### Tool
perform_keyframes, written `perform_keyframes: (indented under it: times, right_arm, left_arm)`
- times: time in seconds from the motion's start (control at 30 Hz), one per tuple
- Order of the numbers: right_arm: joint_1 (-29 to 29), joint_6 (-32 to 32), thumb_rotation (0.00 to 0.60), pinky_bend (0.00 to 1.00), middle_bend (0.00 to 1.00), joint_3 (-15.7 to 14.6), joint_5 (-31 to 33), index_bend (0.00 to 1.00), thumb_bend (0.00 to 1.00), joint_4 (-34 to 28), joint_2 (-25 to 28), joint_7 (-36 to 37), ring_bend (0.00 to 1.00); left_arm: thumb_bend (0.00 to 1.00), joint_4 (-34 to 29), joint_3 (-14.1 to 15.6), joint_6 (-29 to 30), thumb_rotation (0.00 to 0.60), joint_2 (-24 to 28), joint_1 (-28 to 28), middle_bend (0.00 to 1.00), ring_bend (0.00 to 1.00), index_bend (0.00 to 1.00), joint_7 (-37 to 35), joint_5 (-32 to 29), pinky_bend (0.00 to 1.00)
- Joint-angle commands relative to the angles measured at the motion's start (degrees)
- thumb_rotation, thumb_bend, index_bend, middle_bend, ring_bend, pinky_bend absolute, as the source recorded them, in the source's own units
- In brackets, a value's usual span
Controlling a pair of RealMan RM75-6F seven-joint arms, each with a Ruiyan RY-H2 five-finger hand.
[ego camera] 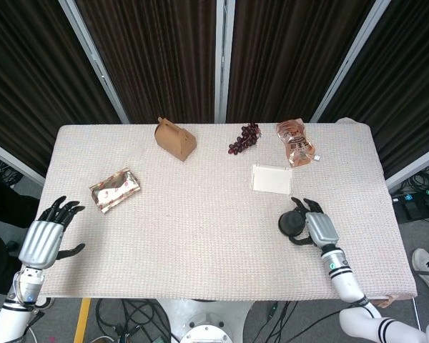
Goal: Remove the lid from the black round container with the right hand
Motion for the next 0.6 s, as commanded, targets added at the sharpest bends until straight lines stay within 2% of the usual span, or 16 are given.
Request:
perform_keyframes:
  times: [0.03,0.33,0.5,0.6]
  right_arm:
    - [-0.1,0.6,0.6,0.0,0.36,0.1,-0.2,0.0,0.1,0.3,-0.2,0.3,0.0]
    - [-0.4,3.1,0.6,0.0,0.44,0.5,-1.3,0.07,0.11,0.8,-0.7,1.6,0.04]
    - [-0.8,6.7,0.6,0.0,0.46,1.3,-3.0,0.25,0.12,-0.1,0.2,3.6,0.07]
    - [-1.1,10.2,0.6,0.0,0.47,2.3,-4.7,0.4,0.13,-2.7,2.2,4.7,0.08]
  left_arm:
    - [0.02,0.0,0.0,0.0,0.6,0.0,0.0,0.17,0.08,0.22,0.0,0.0,0.26]
    - [0.02,0.0,0.0,0.0,0.6,0.0,0.0,0.17,0.08,0.22,0.0,0.0,0.26]
    - [0.02,0.0,0.0,0.0,0.6,0.0,0.0,0.17,0.08,0.22,0.0,0.0,0.26]
    - [0.02,0.0,0.0,0.0,0.6,0.0,0.0,0.17,0.08,0.22,0.0,0.0,0.26]
